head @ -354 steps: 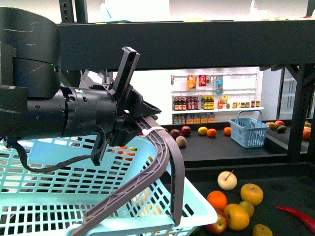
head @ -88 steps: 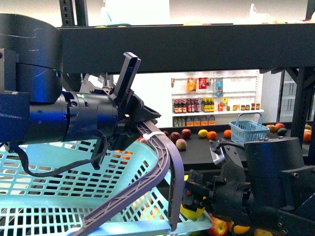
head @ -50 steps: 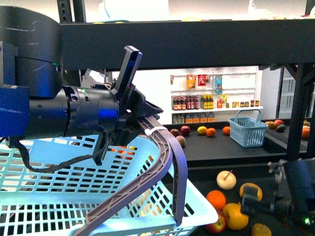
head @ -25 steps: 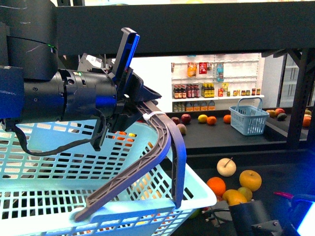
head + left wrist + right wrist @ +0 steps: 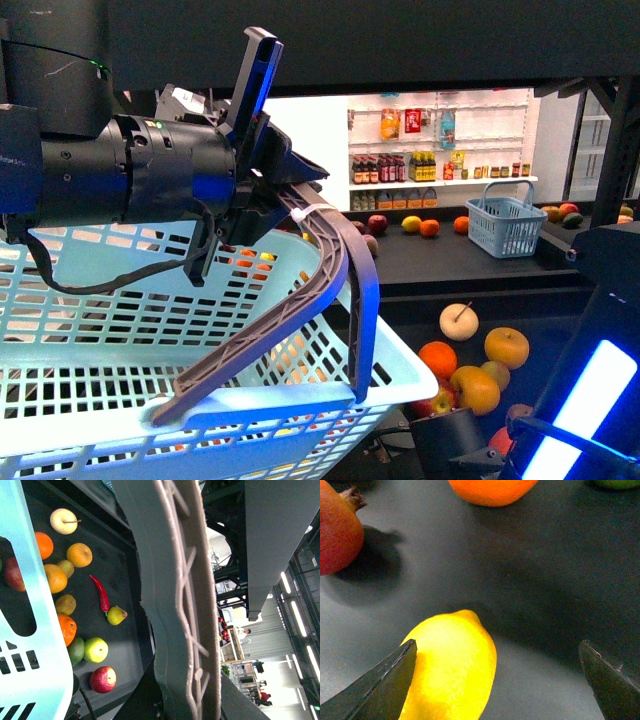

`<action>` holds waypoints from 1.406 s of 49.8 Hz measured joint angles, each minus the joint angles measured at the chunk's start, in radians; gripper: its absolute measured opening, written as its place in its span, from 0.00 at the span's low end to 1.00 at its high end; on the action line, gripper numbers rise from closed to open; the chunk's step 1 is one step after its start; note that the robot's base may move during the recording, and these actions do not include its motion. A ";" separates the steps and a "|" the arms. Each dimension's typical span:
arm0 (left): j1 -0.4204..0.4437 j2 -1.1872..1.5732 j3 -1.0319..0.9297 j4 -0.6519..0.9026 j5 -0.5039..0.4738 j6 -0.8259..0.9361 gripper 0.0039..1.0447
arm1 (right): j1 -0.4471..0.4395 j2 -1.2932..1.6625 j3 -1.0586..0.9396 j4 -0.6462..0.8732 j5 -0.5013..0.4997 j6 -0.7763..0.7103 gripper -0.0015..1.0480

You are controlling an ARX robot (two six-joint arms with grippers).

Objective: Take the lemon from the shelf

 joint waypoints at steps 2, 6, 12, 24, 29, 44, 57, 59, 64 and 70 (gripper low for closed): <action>0.000 0.000 0.000 0.000 0.001 0.000 0.08 | 0.006 0.013 0.019 -0.005 0.000 -0.003 0.93; 0.000 0.000 0.000 0.000 0.003 0.000 0.08 | 0.020 0.038 0.051 -0.025 -0.005 -0.003 0.93; 0.000 0.000 0.000 0.000 0.002 0.000 0.08 | 0.035 0.050 0.071 -0.041 -0.017 -0.001 0.93; 0.000 0.000 0.000 0.000 0.001 0.000 0.08 | 0.041 0.065 0.096 -0.093 -0.026 0.001 0.93; 0.000 0.000 0.000 0.000 0.001 0.000 0.08 | 0.045 0.071 0.096 -0.108 -0.027 0.001 0.93; 0.000 0.000 0.000 0.000 0.002 0.000 0.08 | 0.050 0.075 0.096 -0.131 -0.026 0.001 0.91; 0.000 0.000 0.000 0.000 0.002 0.000 0.08 | 0.050 0.075 0.096 -0.138 -0.022 -0.004 0.63; 0.000 0.000 0.000 0.000 0.002 0.000 0.08 | 0.050 0.075 0.096 -0.138 -0.019 -0.004 0.62; 0.000 0.000 0.000 0.000 0.002 0.000 0.08 | 0.047 0.075 0.094 -0.137 -0.012 -0.003 0.62; 0.000 0.000 0.000 0.000 0.003 0.000 0.08 | 0.040 0.066 0.086 -0.137 0.024 0.001 0.62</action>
